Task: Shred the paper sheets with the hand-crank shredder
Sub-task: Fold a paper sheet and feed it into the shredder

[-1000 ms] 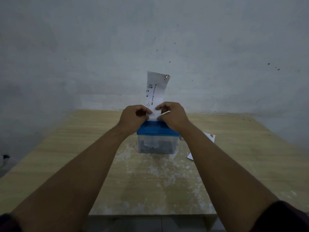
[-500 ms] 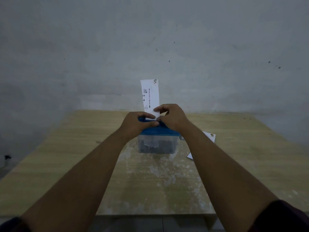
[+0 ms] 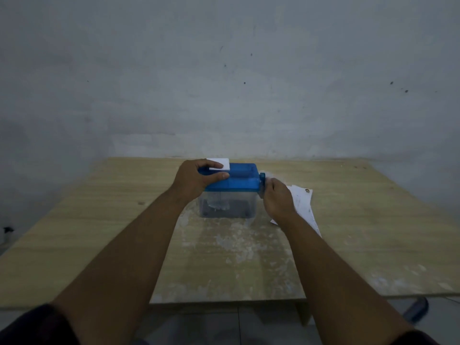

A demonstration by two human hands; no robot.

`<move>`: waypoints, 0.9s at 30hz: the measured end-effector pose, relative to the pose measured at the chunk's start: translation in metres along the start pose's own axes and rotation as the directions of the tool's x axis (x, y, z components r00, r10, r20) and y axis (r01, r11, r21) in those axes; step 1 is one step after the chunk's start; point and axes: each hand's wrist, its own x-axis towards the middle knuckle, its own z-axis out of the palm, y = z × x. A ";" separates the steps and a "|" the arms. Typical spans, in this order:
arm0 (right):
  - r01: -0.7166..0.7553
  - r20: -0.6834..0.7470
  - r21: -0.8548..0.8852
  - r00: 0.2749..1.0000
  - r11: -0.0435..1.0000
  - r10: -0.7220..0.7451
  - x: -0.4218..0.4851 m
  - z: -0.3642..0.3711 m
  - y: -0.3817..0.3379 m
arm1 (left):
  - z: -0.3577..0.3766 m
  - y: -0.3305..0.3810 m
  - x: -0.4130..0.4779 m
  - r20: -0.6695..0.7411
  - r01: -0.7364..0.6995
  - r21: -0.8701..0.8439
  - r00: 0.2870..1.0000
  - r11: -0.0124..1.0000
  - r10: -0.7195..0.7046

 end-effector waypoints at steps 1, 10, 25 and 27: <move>-0.009 0.016 0.011 1.000 1.000 0.008 -0.003 -0.003 0.004 | 0.001 0.000 0.000 -0.002 0.001 0.006 1.000 1.000 -0.001; -0.044 0.037 0.059 0.998 0.997 0.042 -0.022 -0.016 0.017 | 0.004 -0.001 -0.003 -0.022 -0.021 -0.002 1.000 1.000 0.021; 0.045 -0.083 0.348 0.996 0.936 -0.018 -0.013 -0.043 -0.033 | 0.007 -0.006 -0.002 -0.014 -0.096 0.083 0.995 0.992 0.098; 0.045 -0.055 0.374 0.998 0.926 -0.026 -0.007 -0.046 -0.032 | 0.007 -0.009 -0.001 -0.007 -0.109 0.098 0.994 0.989 0.110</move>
